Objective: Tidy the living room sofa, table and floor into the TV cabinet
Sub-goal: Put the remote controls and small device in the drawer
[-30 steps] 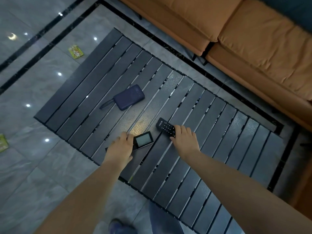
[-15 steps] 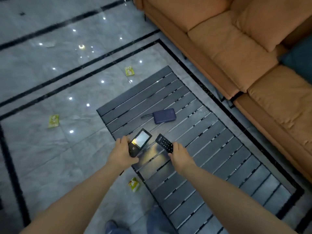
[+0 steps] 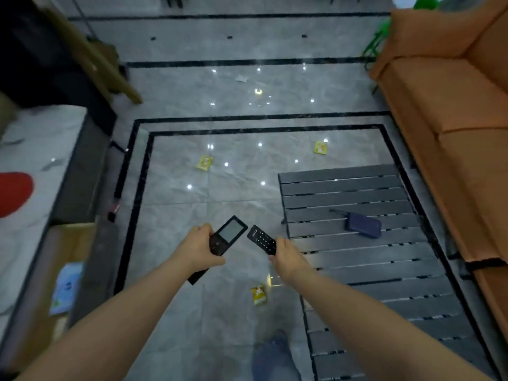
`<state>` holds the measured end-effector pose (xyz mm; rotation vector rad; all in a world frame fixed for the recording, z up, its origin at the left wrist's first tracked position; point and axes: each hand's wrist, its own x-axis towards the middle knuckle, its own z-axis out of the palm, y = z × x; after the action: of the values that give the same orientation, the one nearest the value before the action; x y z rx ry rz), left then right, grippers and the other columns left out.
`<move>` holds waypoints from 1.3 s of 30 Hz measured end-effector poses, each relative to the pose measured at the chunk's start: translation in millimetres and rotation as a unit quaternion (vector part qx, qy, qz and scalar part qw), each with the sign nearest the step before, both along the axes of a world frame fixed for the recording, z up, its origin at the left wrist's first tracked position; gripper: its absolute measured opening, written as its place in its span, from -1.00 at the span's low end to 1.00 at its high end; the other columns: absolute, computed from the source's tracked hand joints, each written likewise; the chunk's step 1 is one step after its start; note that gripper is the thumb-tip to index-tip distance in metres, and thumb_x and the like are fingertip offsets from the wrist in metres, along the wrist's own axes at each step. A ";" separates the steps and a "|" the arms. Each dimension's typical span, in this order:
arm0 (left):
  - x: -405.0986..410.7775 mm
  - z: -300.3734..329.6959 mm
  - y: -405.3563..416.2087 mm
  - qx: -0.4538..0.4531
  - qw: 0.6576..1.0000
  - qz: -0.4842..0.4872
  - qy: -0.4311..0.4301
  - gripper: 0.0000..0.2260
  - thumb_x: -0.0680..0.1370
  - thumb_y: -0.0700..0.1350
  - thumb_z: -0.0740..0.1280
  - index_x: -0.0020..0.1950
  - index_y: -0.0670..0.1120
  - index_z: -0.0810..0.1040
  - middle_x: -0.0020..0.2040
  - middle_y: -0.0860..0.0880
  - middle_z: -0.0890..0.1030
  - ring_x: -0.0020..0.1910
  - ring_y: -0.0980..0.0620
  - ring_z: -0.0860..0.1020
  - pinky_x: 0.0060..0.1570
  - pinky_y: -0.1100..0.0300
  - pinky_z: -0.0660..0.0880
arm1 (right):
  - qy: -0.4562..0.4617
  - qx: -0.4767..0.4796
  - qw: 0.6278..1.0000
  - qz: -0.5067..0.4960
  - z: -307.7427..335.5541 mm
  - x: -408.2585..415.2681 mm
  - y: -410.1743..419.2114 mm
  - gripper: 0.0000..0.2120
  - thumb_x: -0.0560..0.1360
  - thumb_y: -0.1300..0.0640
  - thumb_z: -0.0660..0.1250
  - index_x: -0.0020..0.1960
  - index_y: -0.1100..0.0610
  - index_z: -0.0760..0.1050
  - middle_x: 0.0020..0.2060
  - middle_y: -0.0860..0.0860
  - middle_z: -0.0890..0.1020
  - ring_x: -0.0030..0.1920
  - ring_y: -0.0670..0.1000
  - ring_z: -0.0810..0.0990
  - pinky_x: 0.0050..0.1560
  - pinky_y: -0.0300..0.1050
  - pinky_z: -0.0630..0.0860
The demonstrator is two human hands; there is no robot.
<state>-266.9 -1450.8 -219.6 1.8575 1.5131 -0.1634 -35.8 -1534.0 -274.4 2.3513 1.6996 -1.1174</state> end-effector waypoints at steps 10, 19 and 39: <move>-281.0 37.3 -88.0 0.024 0.986 0.168 0.005 -0.60 0.26 -0.04 0.57 -0.02 -0.08 0.50 -0.04 -0.04 0.56 -0.04 -0.01 0.56 -0.24 0.20 0.41 | -0.004 0.017 0.987 0.158 31.4 -233.5 -13.0 -0.58 0.62 0.05 0.23 0.40 0.19 0.24 0.31 0.21 0.40 0.25 0.26 0.45 0.21 0.11 0.46; -498.5 53.7 -238.1 0.031 0.961 0.274 -0.029 -0.65 0.26 -0.03 0.55 -0.06 -0.04 0.52 -0.17 0.09 0.54 -0.21 0.17 0.50 -0.35 0.37 0.38 | -0.029 0.012 0.949 0.313 37.8 -487.2 -62.0 -0.62 0.62 0.05 0.23 0.35 0.20 0.27 0.26 0.18 0.43 0.22 0.23 0.49 0.16 0.11 0.49; -688.9 -98.6 -478.3 -0.062 0.841 0.534 0.054 -0.46 0.34 0.26 0.37 0.21 0.02 0.42 0.22 -0.04 0.45 0.18 -0.05 0.47 0.03 0.07 0.50 | -0.160 0.000 0.676 0.719 -85.1 -800.0 -140.3 -0.56 0.63 0.10 0.20 0.46 0.16 0.21 0.32 0.14 0.41 0.27 0.20 0.49 0.20 0.11 0.49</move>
<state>-955.8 -1929.1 -318.3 0.6916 2.3181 0.1670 -835.8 -1674.3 -359.5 0.4549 2.3506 -0.2849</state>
